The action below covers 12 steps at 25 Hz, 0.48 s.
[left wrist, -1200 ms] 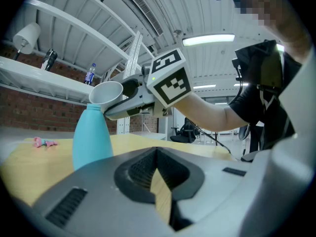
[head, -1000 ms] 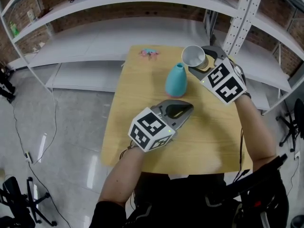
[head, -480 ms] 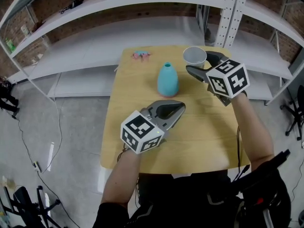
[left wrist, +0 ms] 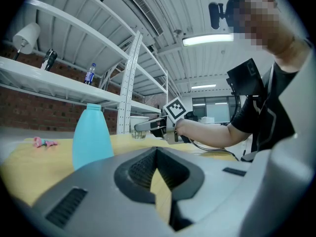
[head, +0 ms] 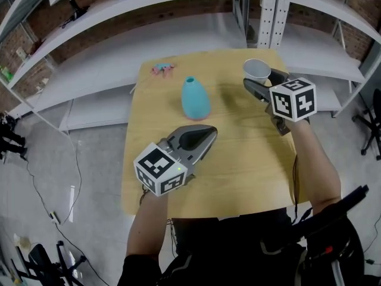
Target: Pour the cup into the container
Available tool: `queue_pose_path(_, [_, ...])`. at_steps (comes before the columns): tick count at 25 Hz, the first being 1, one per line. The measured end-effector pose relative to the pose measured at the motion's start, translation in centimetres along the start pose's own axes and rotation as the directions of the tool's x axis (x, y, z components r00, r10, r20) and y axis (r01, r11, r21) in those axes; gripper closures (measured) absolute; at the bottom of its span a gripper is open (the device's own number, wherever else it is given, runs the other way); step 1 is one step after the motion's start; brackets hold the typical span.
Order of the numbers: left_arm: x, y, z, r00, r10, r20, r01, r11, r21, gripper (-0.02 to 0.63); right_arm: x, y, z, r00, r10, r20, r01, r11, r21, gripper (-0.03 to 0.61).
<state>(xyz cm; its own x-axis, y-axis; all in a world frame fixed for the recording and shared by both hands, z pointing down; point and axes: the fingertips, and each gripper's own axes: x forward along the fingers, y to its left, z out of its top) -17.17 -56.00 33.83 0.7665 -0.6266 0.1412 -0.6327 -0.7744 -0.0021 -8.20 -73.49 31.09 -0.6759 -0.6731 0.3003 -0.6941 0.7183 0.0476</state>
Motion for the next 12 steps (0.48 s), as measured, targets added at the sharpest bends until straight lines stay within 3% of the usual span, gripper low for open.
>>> queue_pose_path(12, [0.1,0.1,0.0,1.0,0.014,0.0,-0.014,1.0,0.001,0.612,0.1,-2.4,-3.9,0.999,-0.016,-0.039,0.02,0.994,0.107,0.275])
